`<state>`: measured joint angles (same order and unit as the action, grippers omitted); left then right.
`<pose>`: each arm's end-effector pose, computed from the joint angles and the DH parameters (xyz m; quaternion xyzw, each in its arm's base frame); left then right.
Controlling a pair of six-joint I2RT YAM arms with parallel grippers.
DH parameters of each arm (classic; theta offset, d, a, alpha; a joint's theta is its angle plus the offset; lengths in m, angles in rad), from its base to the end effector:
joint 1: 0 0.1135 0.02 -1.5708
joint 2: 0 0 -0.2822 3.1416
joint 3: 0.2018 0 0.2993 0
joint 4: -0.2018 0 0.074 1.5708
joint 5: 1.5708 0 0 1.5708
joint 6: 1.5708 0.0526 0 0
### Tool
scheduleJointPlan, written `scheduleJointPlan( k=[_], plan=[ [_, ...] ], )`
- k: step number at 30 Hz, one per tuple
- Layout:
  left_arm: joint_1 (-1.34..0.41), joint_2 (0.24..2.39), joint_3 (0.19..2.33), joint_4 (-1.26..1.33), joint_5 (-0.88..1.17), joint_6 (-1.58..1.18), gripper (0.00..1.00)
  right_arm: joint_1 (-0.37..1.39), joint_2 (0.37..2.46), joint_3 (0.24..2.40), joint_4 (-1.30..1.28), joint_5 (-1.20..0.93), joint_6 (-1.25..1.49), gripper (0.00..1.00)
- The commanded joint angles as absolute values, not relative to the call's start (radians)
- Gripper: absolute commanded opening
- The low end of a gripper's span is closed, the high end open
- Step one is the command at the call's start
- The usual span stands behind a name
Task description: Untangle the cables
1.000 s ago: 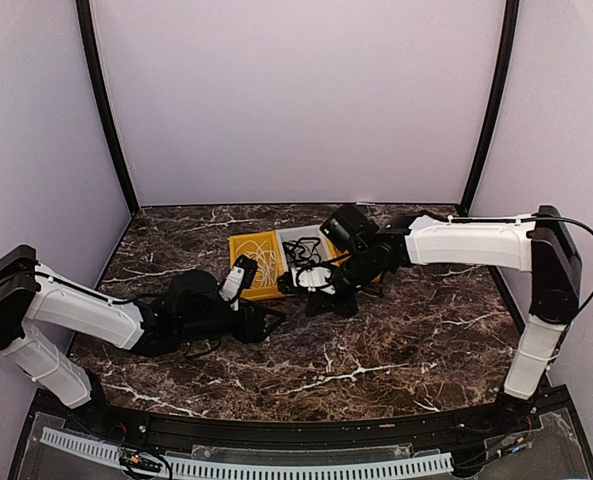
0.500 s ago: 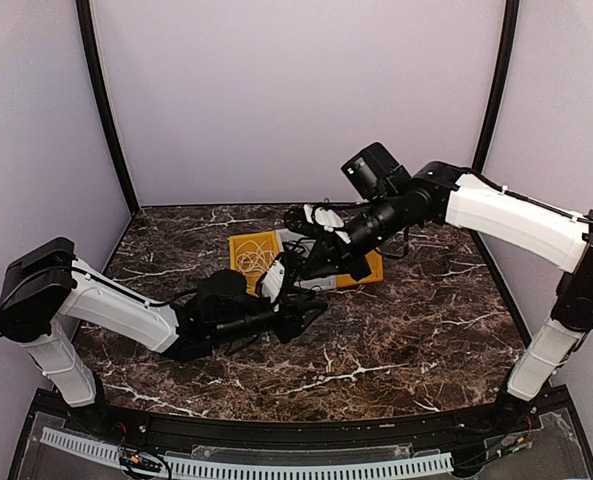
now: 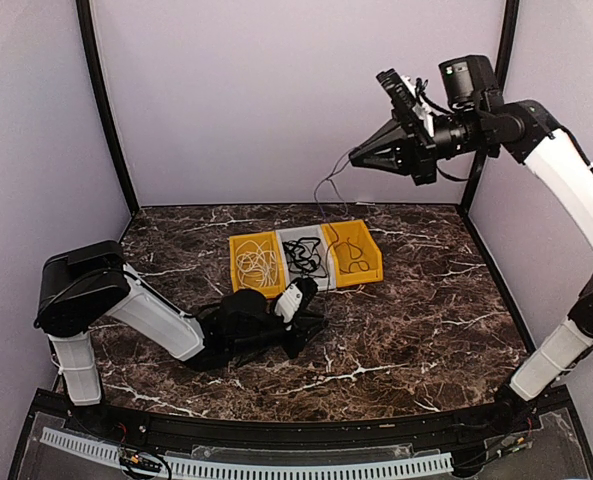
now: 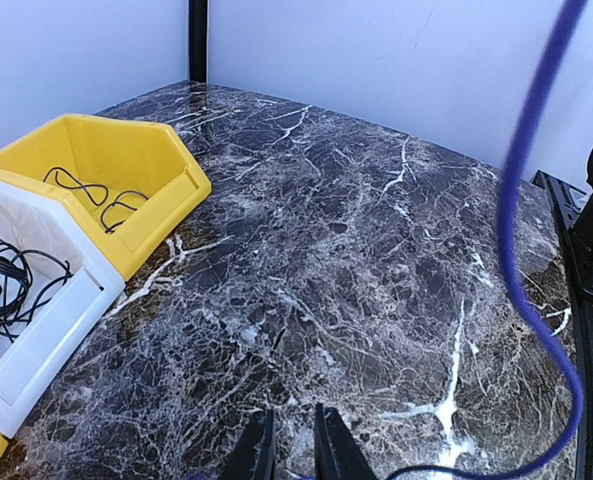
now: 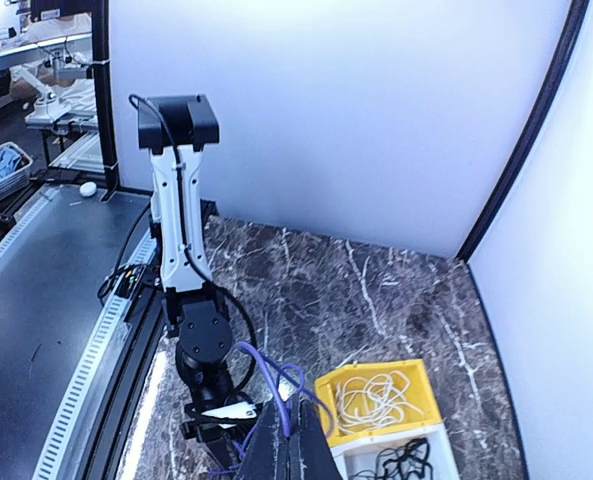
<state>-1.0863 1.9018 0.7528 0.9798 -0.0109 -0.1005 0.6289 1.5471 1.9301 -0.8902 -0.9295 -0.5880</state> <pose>0.1921 -0.3637 0.1161 0.3586 0.6750 -0.3571 0.5369 0.2623 0.2430 0.5096 -0.6269 0.5023 0.3955 0.4453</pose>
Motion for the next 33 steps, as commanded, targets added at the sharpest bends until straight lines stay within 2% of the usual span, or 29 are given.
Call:
scheduleJointPlan(
  k=[1, 4, 14, 22, 25, 28, 30, 33],
  plan=[
    [-1.083, 1.908, 0.752, 1.008, -0.002, -0.099, 0.15, 0.547, 1.485, 2.019, -0.843, -1.042, -0.513, 0.00],
    [-1.083, 1.908, 0.741, 0.984, -0.001, -0.104, 0.15, 0.505, 1.451, 2.037, -0.769, -1.046, -0.465, 0.00],
    [-1.083, 1.879, 0.679, 0.941, -0.025, -0.124, 0.14, 0.338, 1.473, 2.307, -0.676, -1.053, -0.327, 0.00],
    [-1.084, 1.783, 0.648, 0.912, -0.040, -0.131, 0.15, 0.325, 1.457, 2.143, -0.588, -0.947, -0.309, 0.00],
    [-1.085, 1.714, 0.620, 0.933, -0.046, -0.159, 0.27, 0.320, 1.453, 2.074, -0.555, -0.928, -0.292, 0.00],
    [-1.087, 1.660, 0.591, 0.991, -0.073, -0.187, 0.49, 0.319, 1.451, 2.025, -0.513, -0.947, -0.261, 0.00],
    [-1.088, 1.633, 0.596, 1.027, -0.083, -0.184, 0.58, 0.319, 1.453, 1.994, -0.483, -0.976, -0.232, 0.00],
    [-1.089, 1.626, 0.643, 1.047, -0.056, -0.165, 0.62, 0.320, 1.453, 1.945, -0.445, -1.006, -0.196, 0.00]
  ],
)
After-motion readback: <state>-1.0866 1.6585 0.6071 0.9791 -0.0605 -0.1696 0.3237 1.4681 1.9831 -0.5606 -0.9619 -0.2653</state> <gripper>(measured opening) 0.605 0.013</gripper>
